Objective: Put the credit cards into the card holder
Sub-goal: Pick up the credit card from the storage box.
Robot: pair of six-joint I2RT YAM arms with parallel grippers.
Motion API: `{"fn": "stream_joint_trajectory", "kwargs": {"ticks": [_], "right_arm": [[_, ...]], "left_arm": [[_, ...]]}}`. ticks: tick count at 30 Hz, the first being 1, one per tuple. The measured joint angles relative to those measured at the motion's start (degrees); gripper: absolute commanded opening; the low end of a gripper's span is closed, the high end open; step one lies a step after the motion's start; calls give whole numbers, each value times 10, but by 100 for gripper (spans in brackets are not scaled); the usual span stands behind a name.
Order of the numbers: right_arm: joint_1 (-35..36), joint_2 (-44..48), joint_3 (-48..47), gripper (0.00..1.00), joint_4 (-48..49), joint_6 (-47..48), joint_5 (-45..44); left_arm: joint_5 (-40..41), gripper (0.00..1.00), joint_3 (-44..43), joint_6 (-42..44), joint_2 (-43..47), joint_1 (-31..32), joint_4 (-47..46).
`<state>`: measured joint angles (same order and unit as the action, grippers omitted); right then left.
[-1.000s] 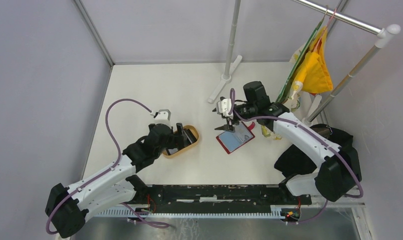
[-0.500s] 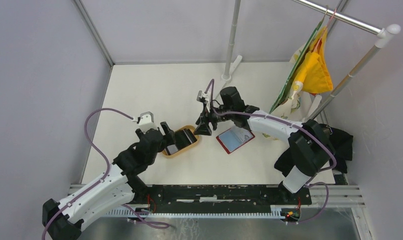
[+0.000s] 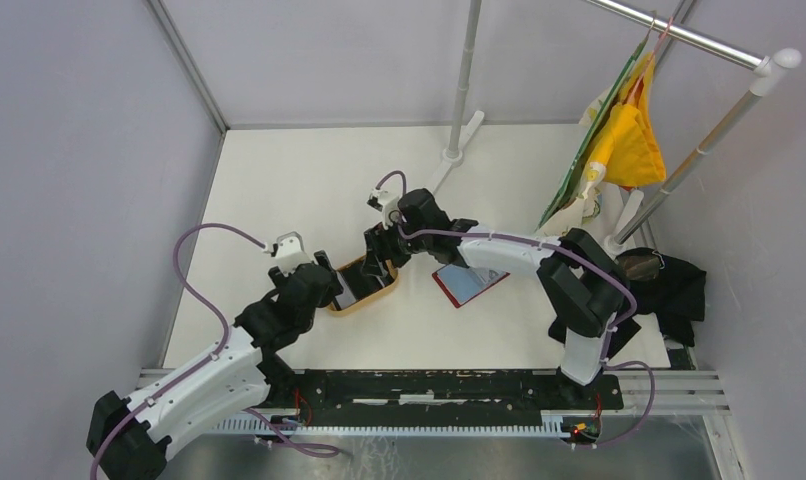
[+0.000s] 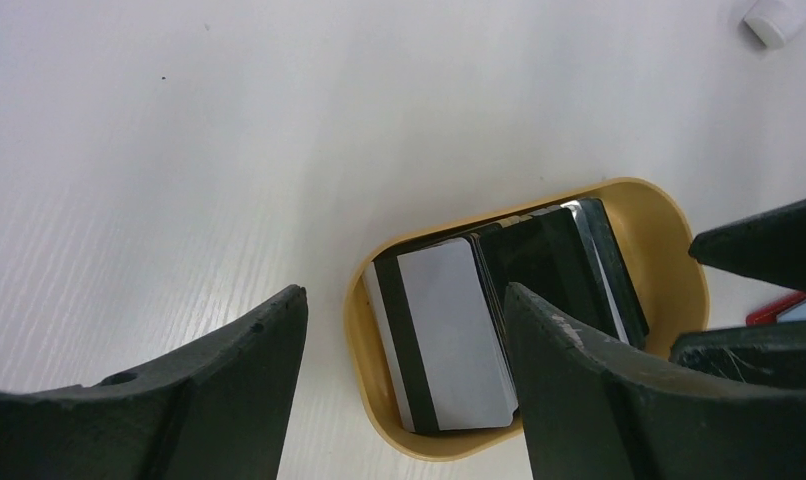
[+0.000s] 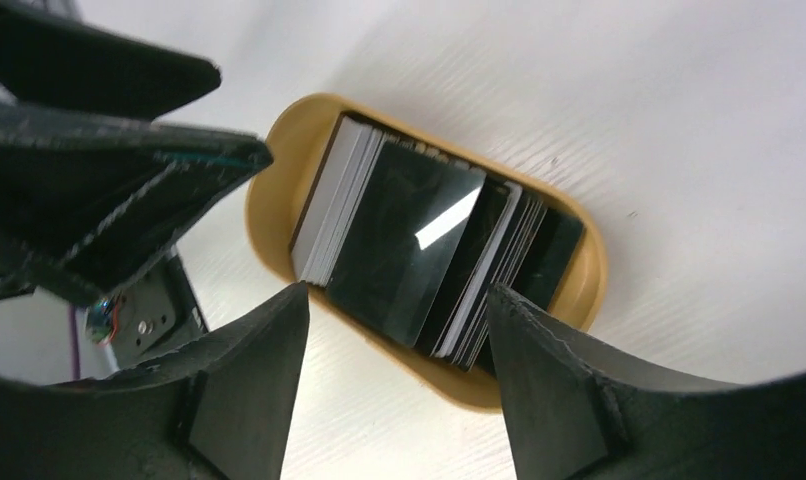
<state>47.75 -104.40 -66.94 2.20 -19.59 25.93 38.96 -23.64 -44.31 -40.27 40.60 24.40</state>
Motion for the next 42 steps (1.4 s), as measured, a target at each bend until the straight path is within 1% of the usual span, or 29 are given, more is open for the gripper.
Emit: {"fn": "stream_joint_trajectory", "kwargs": {"ticks": [4, 6, 14, 20, 25, 36, 42], "right_arm": [[16, -32, -52, 75, -35, -9, -59], [22, -49, -73, 76, -45, -13, -81], [33, -79, -82, 84, -81, -26, -141], [40, -89, -84, 88, -79, -37, -143], [45, -91, -84, 98, -76, -53, -141], [47, -105, -84, 98, -42, -82, -125], [46, -108, -73, 98, -15, -111, -92]], "left_arm": [[0, 76, 2, 0, -7, -1, 0], [0, 72, 2, 0, -8, -1, 0], [0, 67, 6, -2, 9, -1, 0], [0, 68, 6, -7, 13, -1, 0], [-1, 69, 6, -7, 13, -1, 0], [-2, 69, 6, -7, 16, -1, 0], [-3, 69, 6, -7, 30, -1, 0]]}}
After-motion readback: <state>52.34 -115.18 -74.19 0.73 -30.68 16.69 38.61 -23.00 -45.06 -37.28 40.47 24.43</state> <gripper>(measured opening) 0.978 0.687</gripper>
